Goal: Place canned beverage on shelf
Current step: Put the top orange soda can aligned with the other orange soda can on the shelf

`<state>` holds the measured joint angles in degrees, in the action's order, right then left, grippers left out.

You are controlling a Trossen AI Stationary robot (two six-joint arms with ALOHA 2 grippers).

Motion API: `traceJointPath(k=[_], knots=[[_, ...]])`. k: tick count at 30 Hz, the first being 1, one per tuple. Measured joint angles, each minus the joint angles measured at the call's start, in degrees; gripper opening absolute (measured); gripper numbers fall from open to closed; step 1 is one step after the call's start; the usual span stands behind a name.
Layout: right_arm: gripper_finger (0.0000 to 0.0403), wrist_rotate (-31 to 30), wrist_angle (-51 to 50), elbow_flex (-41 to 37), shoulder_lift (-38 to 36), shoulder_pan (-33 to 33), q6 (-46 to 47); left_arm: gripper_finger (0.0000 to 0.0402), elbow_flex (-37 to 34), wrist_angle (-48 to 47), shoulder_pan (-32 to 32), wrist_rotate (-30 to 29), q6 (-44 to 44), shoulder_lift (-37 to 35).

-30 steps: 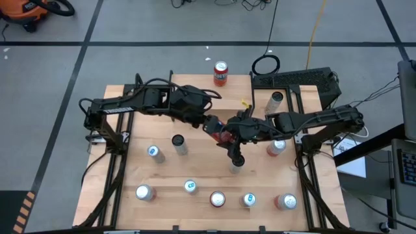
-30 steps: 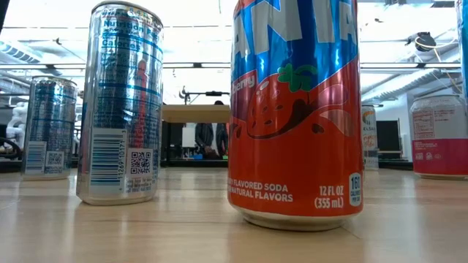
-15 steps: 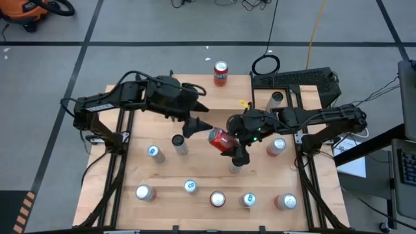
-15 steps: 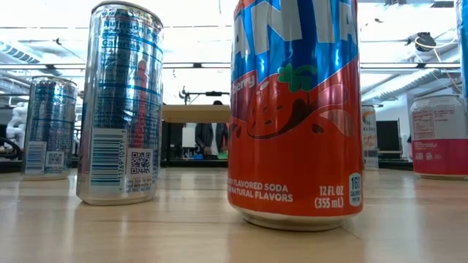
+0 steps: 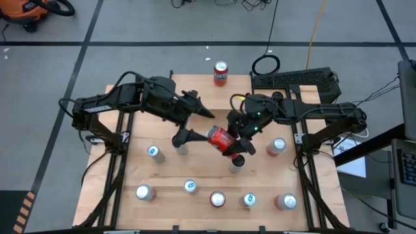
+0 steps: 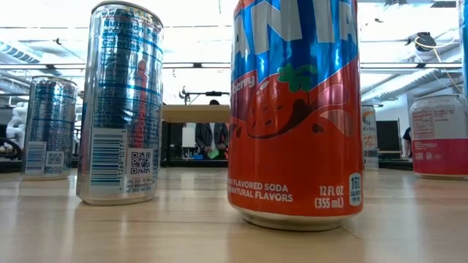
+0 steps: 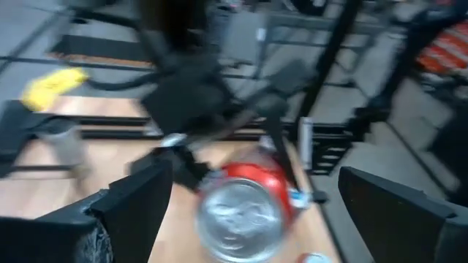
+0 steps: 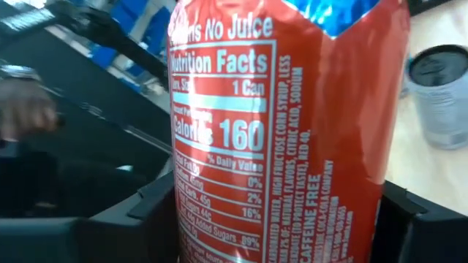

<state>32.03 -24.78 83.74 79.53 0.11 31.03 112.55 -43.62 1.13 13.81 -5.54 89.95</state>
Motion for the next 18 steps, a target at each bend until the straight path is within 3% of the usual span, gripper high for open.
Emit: traceJointPath(k=[11,18], knots=[[0.0274,1.2,3.3,0.0,0.0,1.1,2.8,0.0391,0.0,-2.5,0.4,2.0,1.0,0.1],[0.0274,1.3,3.6,0.0,0.0,1.1,4.7,0.0391,0.0,-2.8,0.0,-1.8,6.1,0.7]])
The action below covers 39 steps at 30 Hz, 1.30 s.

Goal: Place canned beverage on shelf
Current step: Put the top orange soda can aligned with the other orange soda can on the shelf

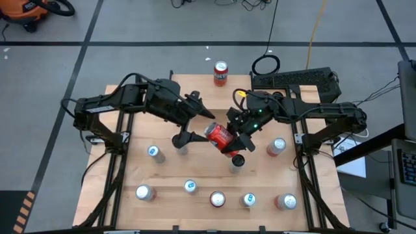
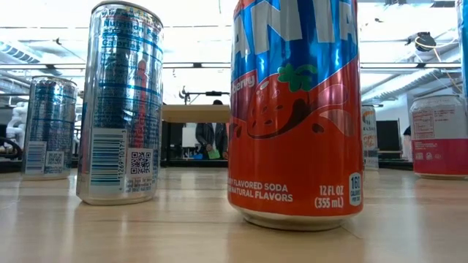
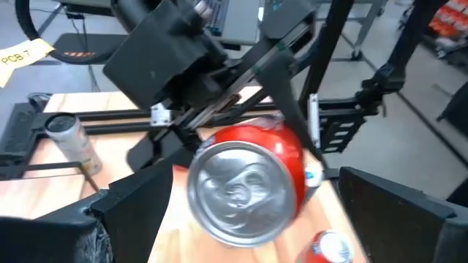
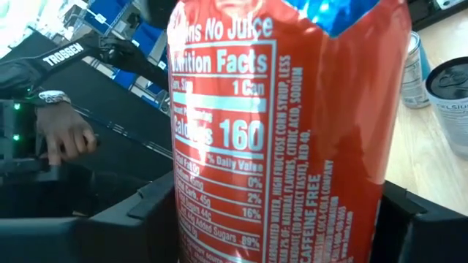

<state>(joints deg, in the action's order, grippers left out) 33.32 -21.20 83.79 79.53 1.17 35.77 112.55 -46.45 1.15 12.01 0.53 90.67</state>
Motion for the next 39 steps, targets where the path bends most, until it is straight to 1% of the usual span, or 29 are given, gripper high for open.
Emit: traceJointPath(k=[2,8,13,20,23,29,31,36,39], knots=[[0.0274,0.0,0.0,0.0,0.0,0.0,0.0,0.0391,0.0,0.2,-0.2,1.0,0.1,0.4],[0.0274,0.1,-0.1,0.0,0.0,0.0,0.1,0.0391,0.0,1.2,-0.9,7.0,0.5,2.7],[0.0274,0.2,0.0,0.0,0.0,0.0,-0.3,0.0391,0.0,1.0,-1.4,7.3,1.4,4.2],[0.0274,1.3,0.0,0.0,0.0,0.0,-0.6,0.0388,0.0,0.8,-1.5,7.5,3.3,4.4],[0.0274,1.3,0.0,0.0,0.0,0.0,-1.6,0.0370,0.0,0.7,-1.5,8.9,3.3,4.4],[0.0274,1.6,0.0,0.0,0.0,0.0,-3.3,0.0307,0.0,0.4,-1.5,9.0,3.3,4.4],[0.0274,1.5,0.0,0.0,0.0,0.0,-3.3,0.0292,0.0,0.5,-1.5,9.1,3.3,4.4],[0.0274,1.3,-0.4,0.0,0.0,0.0,-3.5,0.0285,0.0,0.4,-1.5,9.1,3.3,4.4],[0.0280,-0.7,-0.9,0.0,0.0,-0.1,-3.5,0.0285,0.0,0.3,-1.5,9.1,3.6,4.4]])
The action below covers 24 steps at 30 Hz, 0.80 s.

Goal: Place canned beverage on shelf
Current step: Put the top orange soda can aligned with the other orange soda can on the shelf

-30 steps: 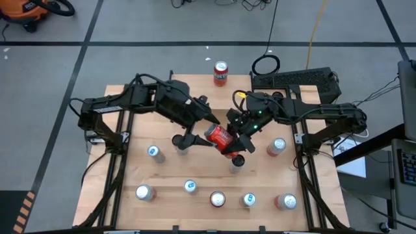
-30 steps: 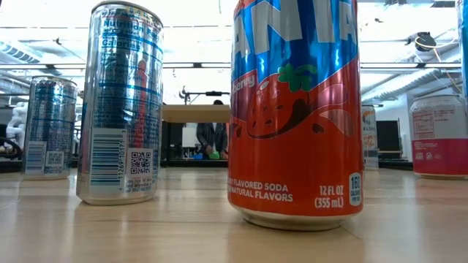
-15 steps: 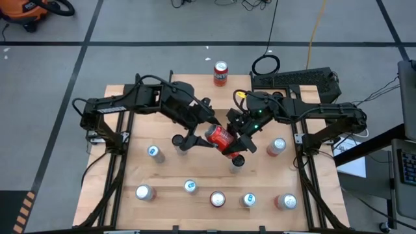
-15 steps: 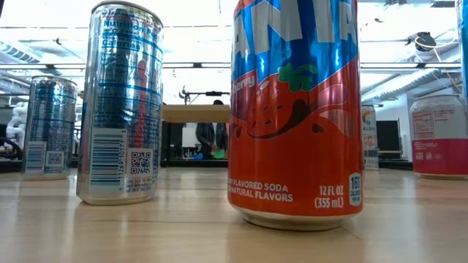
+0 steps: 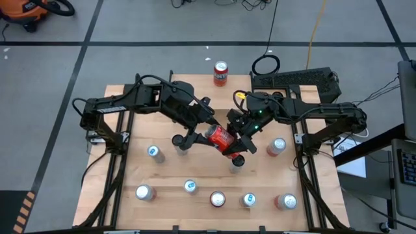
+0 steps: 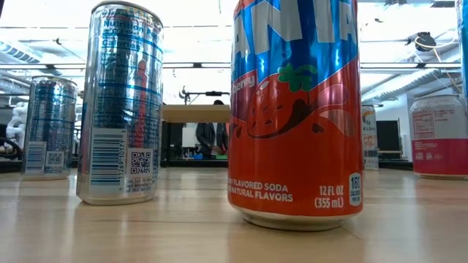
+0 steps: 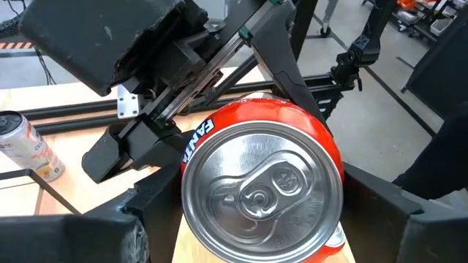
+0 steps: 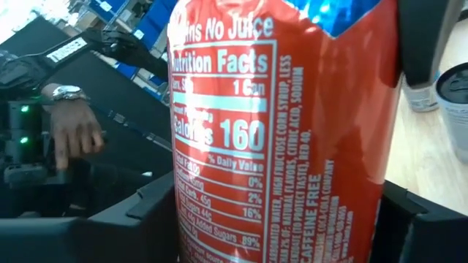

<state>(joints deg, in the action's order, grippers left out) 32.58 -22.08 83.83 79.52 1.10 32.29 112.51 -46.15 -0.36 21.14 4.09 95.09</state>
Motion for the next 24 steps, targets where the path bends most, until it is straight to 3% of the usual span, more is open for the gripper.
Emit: traceJointPath(k=[11,24], knots=[[0.0356,-5.9,-0.3,0.0,-0.2,0.0,-0.1,0.0285,0.0,-1.3,0.0,-0.5,-7.2,0.0],[0.0365,-17.1,-0.6,0.1,-2.4,0.0,-6.4,0.0284,0.0,-4.0,0.0,-6.2,-20.8,0.0]])
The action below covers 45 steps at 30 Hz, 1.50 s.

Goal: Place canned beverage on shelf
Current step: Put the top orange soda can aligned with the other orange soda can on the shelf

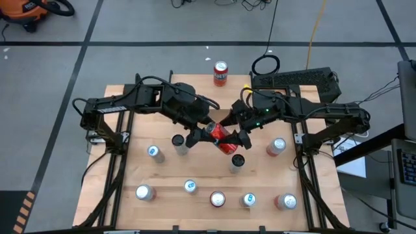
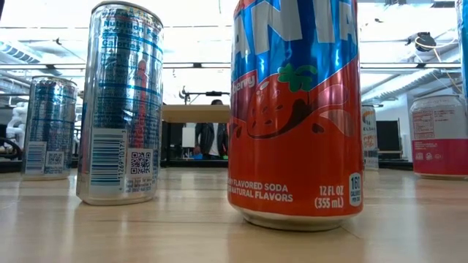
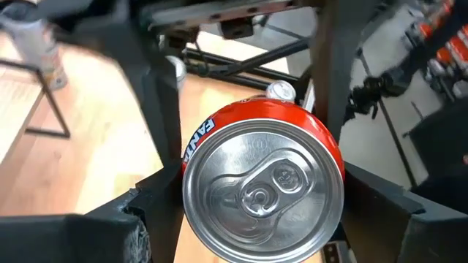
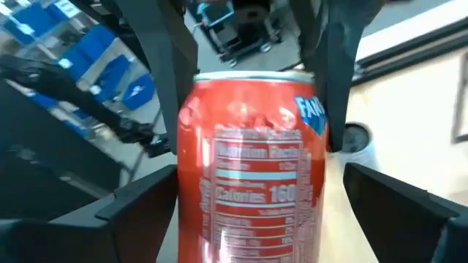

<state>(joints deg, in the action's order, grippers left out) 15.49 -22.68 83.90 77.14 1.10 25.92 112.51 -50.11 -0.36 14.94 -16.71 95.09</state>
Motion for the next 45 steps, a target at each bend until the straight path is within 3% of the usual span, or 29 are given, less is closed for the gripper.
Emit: traceJointPath(k=[25,28,36,45], knots=[[0.0366,-8.6,-8.1,1.3,-2.6,-1.9,-6.0,0.0283,0.0,0.0,0.0,-10.9,-27.6,-0.1],[0.0366,-12.6,-9.5,1.3,-2.6,-1.9,-7.2,0.0283,0.0,0.0,0.0,-11.5,-30.1,-0.1],[0.0361,-12.6,-9.3,1.3,-2.2,-1.9,-12.2,0.0283,0.0,-0.1,0.0,-13.2,-35.2,0.3],[0.0326,-12.4,-8.9,1.3,-0.2,-1.9,-13.3,0.0283,0.1,0.0,0.0,-13.3,-41.2,1.8]])
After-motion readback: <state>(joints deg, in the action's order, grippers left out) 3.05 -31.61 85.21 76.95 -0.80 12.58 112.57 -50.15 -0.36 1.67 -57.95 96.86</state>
